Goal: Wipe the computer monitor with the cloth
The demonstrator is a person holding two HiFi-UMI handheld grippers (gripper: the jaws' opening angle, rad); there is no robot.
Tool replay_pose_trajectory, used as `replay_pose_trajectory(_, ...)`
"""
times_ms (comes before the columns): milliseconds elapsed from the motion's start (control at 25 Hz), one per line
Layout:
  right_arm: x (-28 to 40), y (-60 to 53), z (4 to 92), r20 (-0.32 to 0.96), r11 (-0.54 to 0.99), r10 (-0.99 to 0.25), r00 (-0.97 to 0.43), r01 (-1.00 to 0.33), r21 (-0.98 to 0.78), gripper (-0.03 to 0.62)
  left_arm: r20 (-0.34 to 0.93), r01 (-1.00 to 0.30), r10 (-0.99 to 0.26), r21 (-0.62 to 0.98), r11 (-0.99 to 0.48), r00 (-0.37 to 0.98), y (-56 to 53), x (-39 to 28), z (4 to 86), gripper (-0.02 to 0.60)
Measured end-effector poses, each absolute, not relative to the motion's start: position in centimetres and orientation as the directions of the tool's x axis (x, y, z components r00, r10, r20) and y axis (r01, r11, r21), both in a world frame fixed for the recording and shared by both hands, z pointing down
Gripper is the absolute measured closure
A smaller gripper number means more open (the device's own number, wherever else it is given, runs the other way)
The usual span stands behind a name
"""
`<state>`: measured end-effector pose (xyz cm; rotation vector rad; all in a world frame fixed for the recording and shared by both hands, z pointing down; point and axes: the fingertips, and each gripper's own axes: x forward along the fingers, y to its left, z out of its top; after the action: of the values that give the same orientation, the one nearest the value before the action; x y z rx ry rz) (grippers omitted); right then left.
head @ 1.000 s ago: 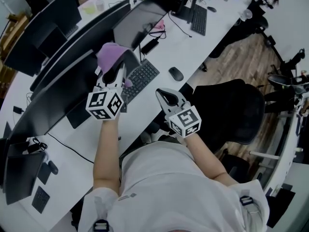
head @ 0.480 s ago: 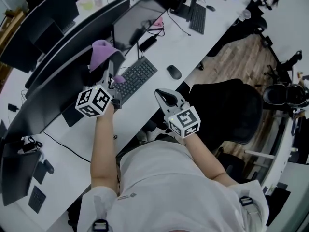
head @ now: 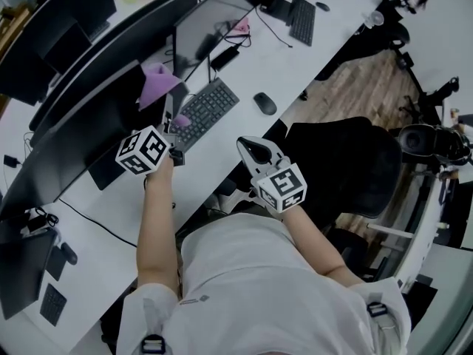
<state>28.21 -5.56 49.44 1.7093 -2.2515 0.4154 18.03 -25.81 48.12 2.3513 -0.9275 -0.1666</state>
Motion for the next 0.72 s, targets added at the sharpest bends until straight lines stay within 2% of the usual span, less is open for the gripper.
replay_pose_trajectory(720,28.3,-2.8,52.4,0.477,0.210,-0.852,-0.216,-0.975,-0.068,0.585,0.265,-0.609,-0.613,0.647,-0.459,0.744,-26.0,17.4,58.9,0.491)
